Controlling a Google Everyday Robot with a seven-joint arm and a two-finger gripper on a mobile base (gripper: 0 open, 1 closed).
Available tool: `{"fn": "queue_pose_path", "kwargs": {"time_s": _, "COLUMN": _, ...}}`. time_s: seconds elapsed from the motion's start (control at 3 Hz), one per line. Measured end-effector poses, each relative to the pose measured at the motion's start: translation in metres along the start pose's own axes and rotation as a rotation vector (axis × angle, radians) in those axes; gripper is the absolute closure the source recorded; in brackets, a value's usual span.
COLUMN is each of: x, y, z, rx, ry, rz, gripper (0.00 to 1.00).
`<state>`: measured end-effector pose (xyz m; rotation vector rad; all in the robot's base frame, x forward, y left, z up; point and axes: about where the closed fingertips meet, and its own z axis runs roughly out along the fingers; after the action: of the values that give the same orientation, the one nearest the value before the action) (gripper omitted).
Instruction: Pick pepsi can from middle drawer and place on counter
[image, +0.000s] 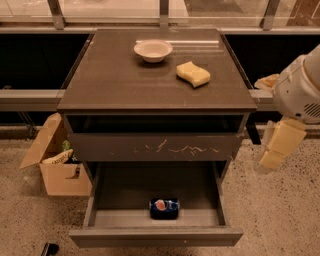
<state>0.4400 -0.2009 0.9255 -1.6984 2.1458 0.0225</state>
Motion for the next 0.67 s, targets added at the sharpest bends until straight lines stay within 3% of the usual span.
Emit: {"fn": "queue_pose_path", "kwargs": {"time_s": 0.67, "x": 0.004, "y": 0.027, "z": 0.082, "rx": -0.086, "ry": -0.151, "rz": 0.025, "gripper": 0.0}}
